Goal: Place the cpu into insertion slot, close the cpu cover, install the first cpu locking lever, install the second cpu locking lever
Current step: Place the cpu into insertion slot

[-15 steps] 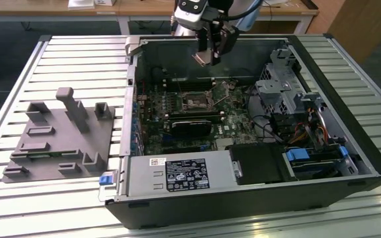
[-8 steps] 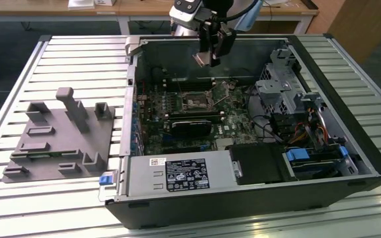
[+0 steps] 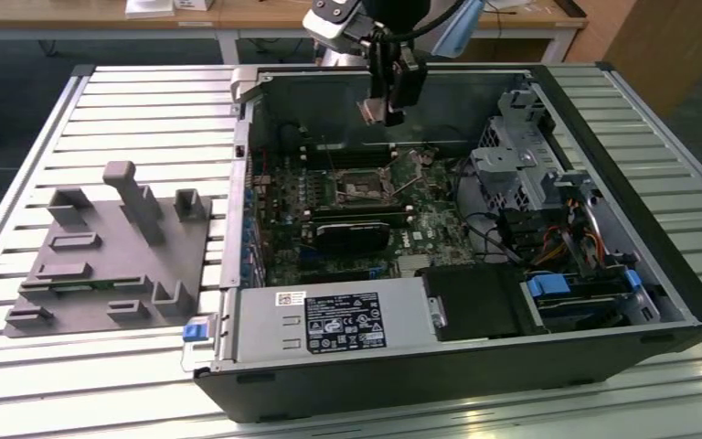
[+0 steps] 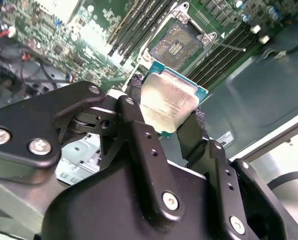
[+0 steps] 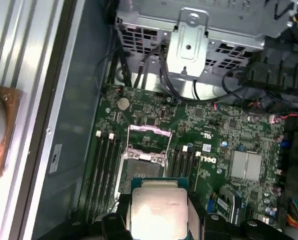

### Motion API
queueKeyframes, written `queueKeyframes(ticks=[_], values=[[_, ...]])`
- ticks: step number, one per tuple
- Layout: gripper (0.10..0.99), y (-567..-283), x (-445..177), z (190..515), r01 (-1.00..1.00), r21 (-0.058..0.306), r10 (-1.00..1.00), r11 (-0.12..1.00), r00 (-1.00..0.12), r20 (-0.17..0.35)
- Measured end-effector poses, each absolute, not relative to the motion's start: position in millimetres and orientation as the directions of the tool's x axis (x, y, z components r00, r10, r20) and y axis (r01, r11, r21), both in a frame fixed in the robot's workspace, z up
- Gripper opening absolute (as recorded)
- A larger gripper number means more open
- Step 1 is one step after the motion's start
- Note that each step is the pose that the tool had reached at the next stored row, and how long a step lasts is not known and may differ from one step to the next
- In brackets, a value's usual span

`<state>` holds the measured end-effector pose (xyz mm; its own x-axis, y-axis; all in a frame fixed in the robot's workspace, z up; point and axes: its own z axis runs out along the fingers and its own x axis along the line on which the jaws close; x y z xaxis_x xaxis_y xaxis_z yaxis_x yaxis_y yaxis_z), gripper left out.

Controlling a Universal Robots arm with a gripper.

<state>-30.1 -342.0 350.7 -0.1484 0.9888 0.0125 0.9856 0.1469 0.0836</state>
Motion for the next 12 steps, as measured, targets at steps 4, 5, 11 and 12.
queueKeyframes(ticks=[4,5,11,12], values=[[0.537,-342.0,-30.1,349.2,0.994,0.084,0.997,0.076,-0.077,0.012],[0.537,-342.0,-30.1,348.8,0.995,0.084,0.998,0.058,-0.059,0.012],[0.537,-336.9,-30.1,345.3,0.996,0.083,1.000,0.019,-0.019,0.005],[0.537,-335.2,-30.1,344.5,0.996,0.083,1.000,0.019,-0.019,0.005]])
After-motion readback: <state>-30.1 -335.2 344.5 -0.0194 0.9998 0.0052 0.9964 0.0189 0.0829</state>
